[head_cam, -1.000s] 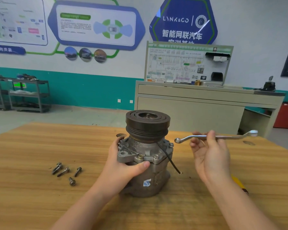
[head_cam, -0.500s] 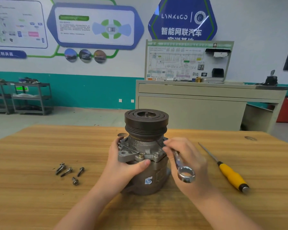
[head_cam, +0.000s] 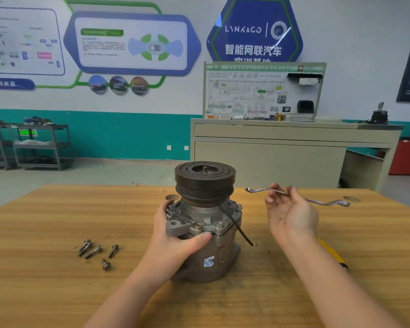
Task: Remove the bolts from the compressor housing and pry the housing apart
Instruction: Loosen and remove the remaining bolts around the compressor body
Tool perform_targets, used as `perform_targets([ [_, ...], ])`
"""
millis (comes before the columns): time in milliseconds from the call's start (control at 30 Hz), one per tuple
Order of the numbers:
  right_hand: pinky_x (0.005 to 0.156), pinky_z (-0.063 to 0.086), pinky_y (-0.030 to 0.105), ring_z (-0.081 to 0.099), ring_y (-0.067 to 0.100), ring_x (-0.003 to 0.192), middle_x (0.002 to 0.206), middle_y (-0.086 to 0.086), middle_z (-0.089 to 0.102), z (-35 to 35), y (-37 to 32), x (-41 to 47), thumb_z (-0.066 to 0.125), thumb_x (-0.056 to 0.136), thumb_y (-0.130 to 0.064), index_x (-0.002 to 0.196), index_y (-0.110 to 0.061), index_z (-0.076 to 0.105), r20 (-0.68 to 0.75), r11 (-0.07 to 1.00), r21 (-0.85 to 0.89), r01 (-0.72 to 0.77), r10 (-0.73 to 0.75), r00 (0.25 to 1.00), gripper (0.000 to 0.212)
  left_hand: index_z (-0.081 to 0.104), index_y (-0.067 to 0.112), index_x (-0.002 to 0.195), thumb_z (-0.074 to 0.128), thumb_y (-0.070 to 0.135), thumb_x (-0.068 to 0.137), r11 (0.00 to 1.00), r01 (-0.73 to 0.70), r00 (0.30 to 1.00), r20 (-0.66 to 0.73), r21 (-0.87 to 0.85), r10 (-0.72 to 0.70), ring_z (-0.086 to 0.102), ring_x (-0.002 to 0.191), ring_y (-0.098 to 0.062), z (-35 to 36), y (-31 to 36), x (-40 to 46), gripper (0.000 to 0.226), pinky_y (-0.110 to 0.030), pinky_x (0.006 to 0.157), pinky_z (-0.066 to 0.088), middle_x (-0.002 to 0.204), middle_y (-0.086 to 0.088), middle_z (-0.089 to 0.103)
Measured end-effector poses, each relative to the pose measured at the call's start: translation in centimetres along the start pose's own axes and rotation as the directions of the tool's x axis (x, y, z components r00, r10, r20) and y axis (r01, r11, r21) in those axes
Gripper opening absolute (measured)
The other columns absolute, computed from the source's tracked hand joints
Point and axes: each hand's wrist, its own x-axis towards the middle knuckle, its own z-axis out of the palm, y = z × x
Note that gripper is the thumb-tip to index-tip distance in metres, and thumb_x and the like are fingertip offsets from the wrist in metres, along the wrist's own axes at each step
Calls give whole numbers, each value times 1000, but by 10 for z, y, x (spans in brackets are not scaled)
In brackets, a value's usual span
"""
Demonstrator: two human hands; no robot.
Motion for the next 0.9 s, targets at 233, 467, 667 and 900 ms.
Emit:
perform_targets([
  [233, 46, 48, 24, 60, 15, 52, 66, 4, 67, 2, 5, -29, 34, 106, -18, 92, -13, 46, 167, 909, -294, 296, -257, 952, 18, 23, 46, 133, 91, 47, 50, 1000, -15, 1000, -10, 4, 15, 50, 118, 2, 0, 1, 0, 108, -8, 81, 42, 137, 13, 48],
  [467, 51, 51, 25, 62, 18, 56, 76, 6, 67, 1, 14, -41, 33, 105, -18, 91, -21, 45, 394, 713, -422, 561, -413, 821, 18, 23, 43, 135, 92, 45, 53, 1000, -17, 1000, -23, -14, 16, 50, 117, 3, 0, 1, 0, 107, -8, 80, 41, 134, 14, 48],
  [667, 53, 49, 19, 60, 7, 60, 78, -7, 61, 3, 29, -50, 36, 98, -29, 91, -36, 37, 714, 209, -435, 876, -513, 477, 10, 23, 39, 138, 92, 43, 52, 1000, -23, 999, -31, -21, 22, 52, 114, 6, 2, 2, 1, 110, -8, 79, 44, 129, 17, 53],
  [900, 41, 36, 18, 43, 12, 40, 58, -1, 58, 7, 26, -45, 32, 103, -19, 84, -18, 40, 241, 746, -354, 563, -509, 826, 20, 23, 39, 139, 86, 41, 49, 1000, -17, 1000, -17, -22, 17, 53, 108, 12, 2, 5, -1, 110, -3, 75, 45, 127, 18, 54],
])
